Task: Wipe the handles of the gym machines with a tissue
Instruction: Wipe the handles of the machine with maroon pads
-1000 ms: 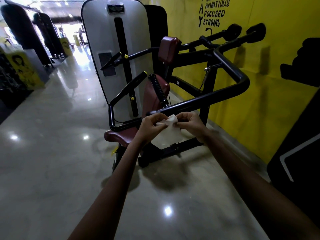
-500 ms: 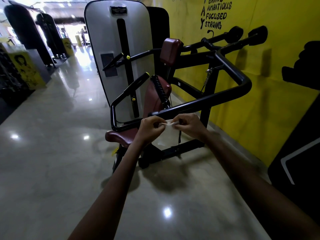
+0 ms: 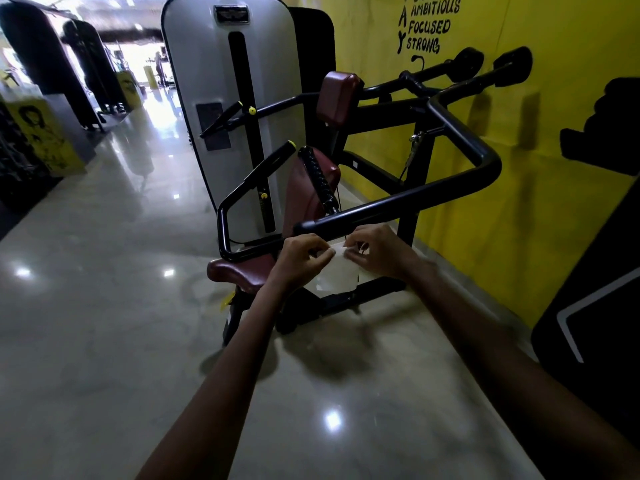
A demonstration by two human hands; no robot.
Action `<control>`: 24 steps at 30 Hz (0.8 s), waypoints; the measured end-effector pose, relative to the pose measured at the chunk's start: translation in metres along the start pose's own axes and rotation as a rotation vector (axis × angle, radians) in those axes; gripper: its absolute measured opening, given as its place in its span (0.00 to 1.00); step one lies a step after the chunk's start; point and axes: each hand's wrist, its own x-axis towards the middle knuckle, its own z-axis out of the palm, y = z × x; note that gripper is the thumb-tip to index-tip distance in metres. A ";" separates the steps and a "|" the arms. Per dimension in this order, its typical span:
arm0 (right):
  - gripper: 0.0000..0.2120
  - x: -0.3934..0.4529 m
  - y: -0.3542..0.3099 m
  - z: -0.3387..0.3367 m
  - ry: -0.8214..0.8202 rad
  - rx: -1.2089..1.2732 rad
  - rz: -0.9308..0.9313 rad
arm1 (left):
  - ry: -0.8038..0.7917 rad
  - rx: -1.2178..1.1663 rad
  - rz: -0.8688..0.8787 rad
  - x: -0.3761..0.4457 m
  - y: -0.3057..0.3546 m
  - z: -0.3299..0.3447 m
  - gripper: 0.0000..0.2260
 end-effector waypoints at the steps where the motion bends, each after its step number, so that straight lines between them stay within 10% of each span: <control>1: 0.06 0.000 0.003 0.000 -0.023 -0.013 0.015 | 0.000 0.005 0.011 -0.001 -0.002 0.000 0.03; 13: 0.16 -0.009 0.002 -0.001 0.148 0.473 0.323 | 0.072 -0.287 -0.039 -0.006 -0.004 0.006 0.07; 19: 0.14 -0.003 -0.017 -0.009 0.153 0.971 0.426 | 0.008 -0.862 -0.584 -0.007 0.029 0.005 0.14; 24: 0.12 0.001 -0.018 -0.007 0.171 1.047 0.523 | -0.016 -0.951 -0.669 -0.013 0.032 0.012 0.03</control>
